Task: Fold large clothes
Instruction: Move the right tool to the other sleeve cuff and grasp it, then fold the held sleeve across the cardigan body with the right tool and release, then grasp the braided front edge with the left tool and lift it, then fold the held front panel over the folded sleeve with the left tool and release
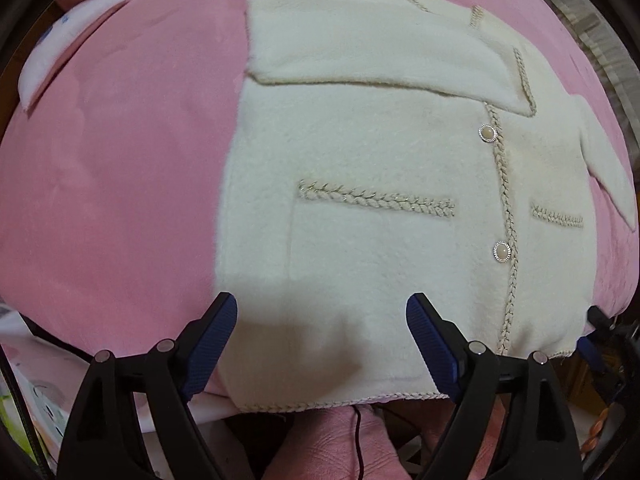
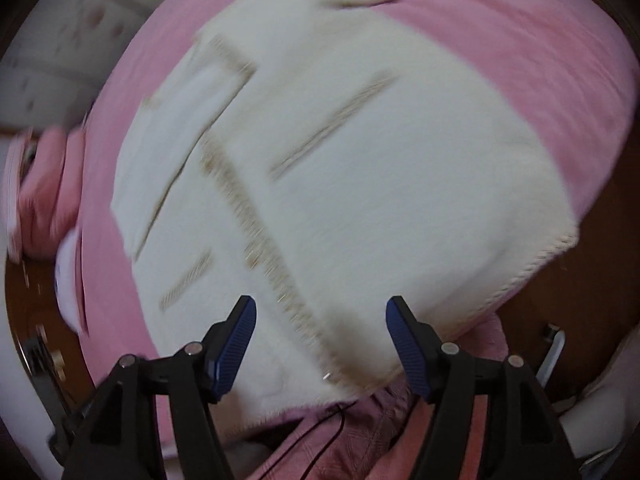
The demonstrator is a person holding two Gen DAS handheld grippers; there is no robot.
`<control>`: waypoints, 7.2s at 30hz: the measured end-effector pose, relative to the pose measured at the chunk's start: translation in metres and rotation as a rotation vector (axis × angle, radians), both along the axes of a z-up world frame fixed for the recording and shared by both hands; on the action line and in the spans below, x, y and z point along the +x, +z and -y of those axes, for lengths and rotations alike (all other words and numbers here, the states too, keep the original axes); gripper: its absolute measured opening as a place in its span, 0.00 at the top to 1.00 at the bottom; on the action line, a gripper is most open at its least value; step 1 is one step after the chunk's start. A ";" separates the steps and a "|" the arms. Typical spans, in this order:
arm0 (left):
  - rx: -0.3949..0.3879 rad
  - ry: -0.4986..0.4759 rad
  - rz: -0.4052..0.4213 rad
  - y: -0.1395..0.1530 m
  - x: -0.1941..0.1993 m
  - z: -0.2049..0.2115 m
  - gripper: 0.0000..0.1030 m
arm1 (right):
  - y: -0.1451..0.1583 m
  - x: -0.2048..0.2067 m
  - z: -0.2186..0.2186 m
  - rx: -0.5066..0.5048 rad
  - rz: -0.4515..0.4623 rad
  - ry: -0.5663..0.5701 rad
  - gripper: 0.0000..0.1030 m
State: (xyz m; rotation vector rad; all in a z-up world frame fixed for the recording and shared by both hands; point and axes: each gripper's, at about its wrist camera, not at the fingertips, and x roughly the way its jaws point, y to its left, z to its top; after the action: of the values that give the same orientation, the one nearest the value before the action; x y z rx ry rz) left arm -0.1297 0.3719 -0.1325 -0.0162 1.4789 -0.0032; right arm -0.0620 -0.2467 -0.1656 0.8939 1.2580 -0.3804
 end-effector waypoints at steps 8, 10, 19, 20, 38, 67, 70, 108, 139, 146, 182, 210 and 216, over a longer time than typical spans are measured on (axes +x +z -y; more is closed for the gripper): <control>0.036 -0.061 0.035 0.017 0.009 0.069 0.15 | -0.022 -0.048 0.118 0.011 0.033 -0.296 0.35; 0.064 -0.066 0.037 0.021 0.016 0.097 0.13 | -0.030 -0.051 0.148 0.026 0.030 -0.326 0.35; 0.112 -0.169 -0.023 0.019 0.049 0.275 0.10 | -0.050 -0.036 0.307 0.064 0.052 -0.313 0.35; 0.107 -0.183 -0.028 0.018 0.053 0.297 0.10 | -0.052 -0.031 0.324 0.073 0.054 -0.305 0.35; -0.002 -0.373 -0.117 0.012 0.113 0.571 0.09 | -0.084 0.067 0.500 0.136 0.138 -0.447 0.35; -0.143 -0.062 -0.159 0.004 0.120 0.428 0.09 | 0.049 0.094 0.421 -0.098 0.447 -0.156 0.93; -0.155 -0.089 -0.046 0.027 0.114 0.390 0.09 | 0.077 0.111 0.375 -0.087 0.515 -0.093 0.93; -0.221 -0.078 0.058 0.024 0.190 0.157 0.09 | -0.012 0.225 0.024 -0.232 0.146 0.601 0.38; -0.309 0.112 -0.238 -0.093 0.281 0.302 0.86 | -0.055 0.199 0.141 -0.447 -0.049 0.610 0.38; -0.448 0.098 -0.089 -0.020 0.294 0.305 0.87 | -0.053 0.217 0.137 -0.460 -0.033 0.622 0.38; -0.072 0.447 -0.042 -0.056 0.273 0.085 0.87 | -0.054 0.291 0.167 -0.482 -0.014 0.732 0.38; -0.068 0.070 -0.068 -0.043 0.279 0.189 0.60 | -0.074 0.346 0.048 -0.075 0.131 0.719 1.00; 0.007 0.092 -0.122 -0.071 0.309 0.193 0.78 | -0.067 0.346 0.084 -0.284 0.090 0.685 1.00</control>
State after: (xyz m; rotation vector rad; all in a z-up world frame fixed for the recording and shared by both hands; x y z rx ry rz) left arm 0.1792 0.1792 -0.2040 -0.0800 1.5989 0.0785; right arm 0.2844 -0.3312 -0.2326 0.2045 1.3040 0.0320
